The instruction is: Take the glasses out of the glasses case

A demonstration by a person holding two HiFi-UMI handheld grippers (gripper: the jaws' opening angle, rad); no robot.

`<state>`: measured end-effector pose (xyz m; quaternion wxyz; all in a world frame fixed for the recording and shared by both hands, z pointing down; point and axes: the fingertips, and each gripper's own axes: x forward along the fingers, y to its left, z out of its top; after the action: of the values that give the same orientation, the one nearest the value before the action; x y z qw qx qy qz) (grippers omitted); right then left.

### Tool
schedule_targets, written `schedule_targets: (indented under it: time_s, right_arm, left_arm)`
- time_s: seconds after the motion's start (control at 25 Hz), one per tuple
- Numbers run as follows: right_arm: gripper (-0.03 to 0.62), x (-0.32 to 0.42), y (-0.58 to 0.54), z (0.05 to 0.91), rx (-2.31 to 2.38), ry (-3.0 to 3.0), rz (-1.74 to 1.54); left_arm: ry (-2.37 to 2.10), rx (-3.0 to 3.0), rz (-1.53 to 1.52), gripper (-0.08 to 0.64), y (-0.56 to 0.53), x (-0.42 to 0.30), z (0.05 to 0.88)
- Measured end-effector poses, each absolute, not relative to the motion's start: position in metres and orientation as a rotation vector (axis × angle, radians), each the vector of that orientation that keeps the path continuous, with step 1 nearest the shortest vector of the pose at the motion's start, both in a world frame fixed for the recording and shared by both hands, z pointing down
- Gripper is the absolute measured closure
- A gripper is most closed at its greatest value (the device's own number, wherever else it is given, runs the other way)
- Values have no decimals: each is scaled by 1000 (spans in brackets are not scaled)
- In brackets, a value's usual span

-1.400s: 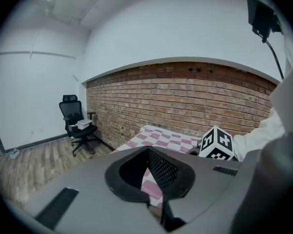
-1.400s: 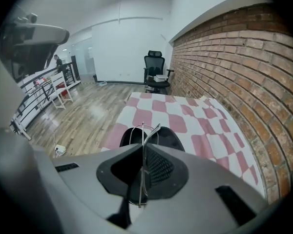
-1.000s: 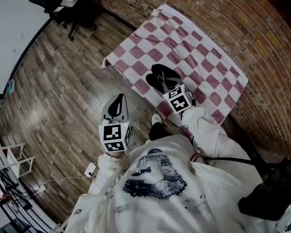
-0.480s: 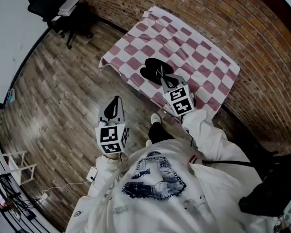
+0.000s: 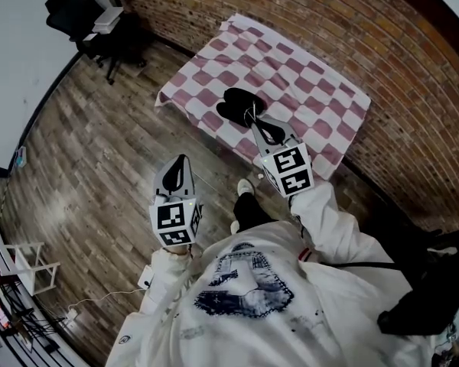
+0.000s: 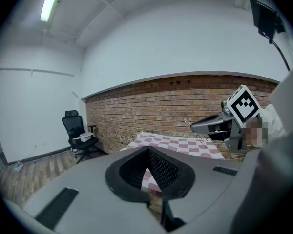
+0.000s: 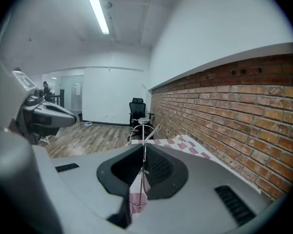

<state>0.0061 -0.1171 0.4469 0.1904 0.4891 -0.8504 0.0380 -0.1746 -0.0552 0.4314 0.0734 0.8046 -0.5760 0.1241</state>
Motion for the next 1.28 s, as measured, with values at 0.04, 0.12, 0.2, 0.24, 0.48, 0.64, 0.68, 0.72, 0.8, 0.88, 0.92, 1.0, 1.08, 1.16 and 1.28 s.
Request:
schedule_targets:
  time_s: [0.04,0.12,0.2,0.24,0.48,0.64,0.68,0.72,0.8,0.88,0.92,1.0,1.08,1.16,1.28]
  right_arm:
    - [566,7,-111,441,1383,-2400,103]
    - [566,9,-101,430,1402,-2421,98]
    - [566,10,-92,419,1422,-2438,92]
    - [566,11,-87,415,1432,-2445,89]
    - [566,12,-60,390,1477,-2489,68]
    - [566,12,-51,381,1500,-2497,57]
    - [566,12,-49,380,1503,-2497,55]
    - [566,12,-48,380,1505,-2497,53]
    - [568,14,-46,379,1512,-2496,45]
    - [568,16,-45,377,1519,-2496,40]
    - [568,16,-44,377,1522,-2496,39]
    - [568,17,-43,376,1526,-2497,41]
    - [568,17,-43,377,1526,-2498,45]
    - [568,18,-44,377,1528,-2499,45]
    - [568,20,-44,377,1533,-2500,50]
  left_arm:
    - [-1734,2418,367,551,-52,-174,430]
    - [-1742,2422,354,551,-46,-175,425]
    - [-1745,2430,340,551,-42,-174,420]
    - [-1745,2435,333,551,-40,-174,418]
    - [-1757,2458,300,551,-27,-172,408]
    - [-1762,2471,291,551,-21,-174,402]
    - [-1765,2471,290,551,-20,-174,400]
    - [-1769,2473,290,551,-18,-175,400]
    - [-1773,2477,286,551,-17,-174,398]
    - [-1772,2479,281,551,-17,-173,396]
    - [-1771,2481,281,551,-17,-172,396]
    - [-1766,2485,283,551,-17,-171,395]
    - [-1763,2486,288,551,-16,-170,396]
    - [-1761,2486,292,551,-17,-169,397]
    - [-1757,2488,296,551,-16,-168,398]
